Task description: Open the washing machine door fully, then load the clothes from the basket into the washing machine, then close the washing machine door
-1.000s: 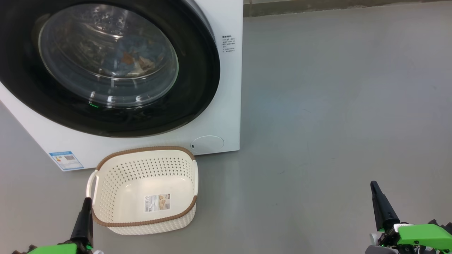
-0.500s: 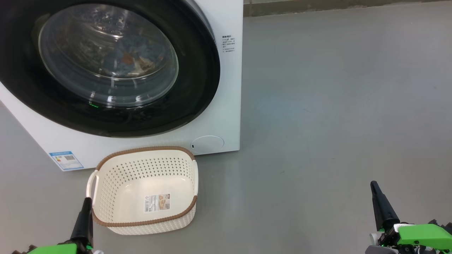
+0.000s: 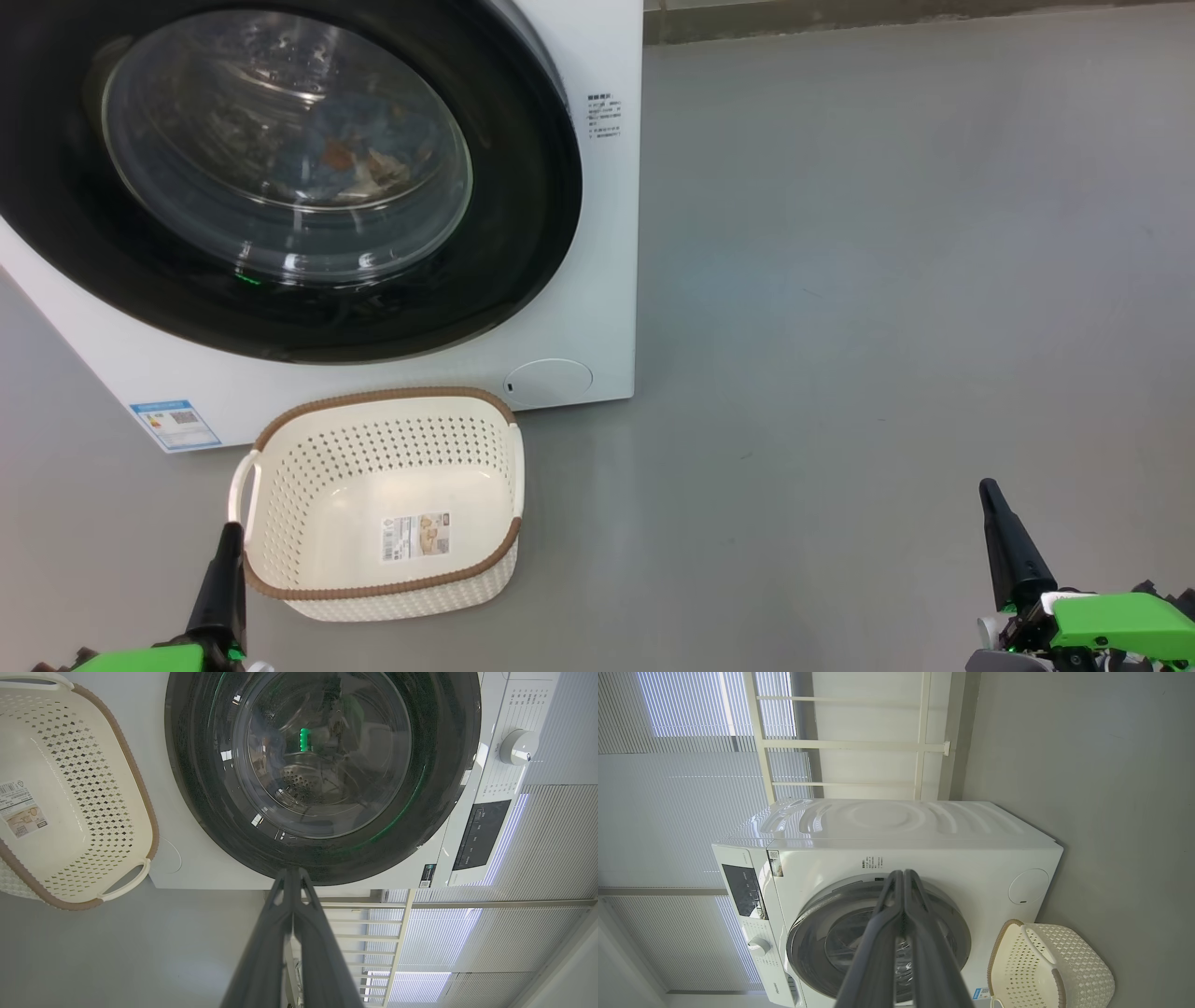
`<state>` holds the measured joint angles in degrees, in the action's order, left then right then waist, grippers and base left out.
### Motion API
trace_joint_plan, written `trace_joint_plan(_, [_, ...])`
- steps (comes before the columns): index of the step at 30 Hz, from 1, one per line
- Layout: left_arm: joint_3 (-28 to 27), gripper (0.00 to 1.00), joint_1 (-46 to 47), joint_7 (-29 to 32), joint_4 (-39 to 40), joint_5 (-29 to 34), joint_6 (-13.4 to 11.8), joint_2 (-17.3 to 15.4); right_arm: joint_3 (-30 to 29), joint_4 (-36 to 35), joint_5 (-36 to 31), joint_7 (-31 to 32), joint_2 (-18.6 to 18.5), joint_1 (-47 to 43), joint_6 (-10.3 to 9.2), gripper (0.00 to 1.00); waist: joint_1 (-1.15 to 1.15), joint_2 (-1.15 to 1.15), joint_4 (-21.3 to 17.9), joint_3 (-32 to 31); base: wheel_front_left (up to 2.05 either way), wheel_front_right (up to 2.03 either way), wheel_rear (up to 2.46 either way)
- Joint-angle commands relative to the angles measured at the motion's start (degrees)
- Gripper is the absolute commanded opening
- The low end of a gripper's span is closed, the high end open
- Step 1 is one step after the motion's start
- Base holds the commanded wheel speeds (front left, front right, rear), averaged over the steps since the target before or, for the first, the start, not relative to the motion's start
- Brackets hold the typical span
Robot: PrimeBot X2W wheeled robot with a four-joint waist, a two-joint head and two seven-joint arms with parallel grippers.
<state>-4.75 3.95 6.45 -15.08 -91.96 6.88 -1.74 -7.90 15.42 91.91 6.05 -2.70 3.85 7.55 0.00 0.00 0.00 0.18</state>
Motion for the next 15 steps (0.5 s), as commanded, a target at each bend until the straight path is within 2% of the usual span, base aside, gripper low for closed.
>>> trace_joint_plan(1, [-1.78,0.0,2.24,0.04,1.03,-0.2,0.6,-1.14,1.34,-1.39,0.22,0.48,-0.19,2.34,-0.06,0.0,0.0,0.0,0.0,0.0,0.0,0.0,0.0])
trace_joint_plan(15, [-1.78,0.0,2.24,0.04,1.03,-0.2,0.6,-1.14,1.33,-1.39,0.21,0.48,-0.19,2.34,-0.06,0.0,0.0,0.0,0.0,0.0,0.0,0.0,0.0])
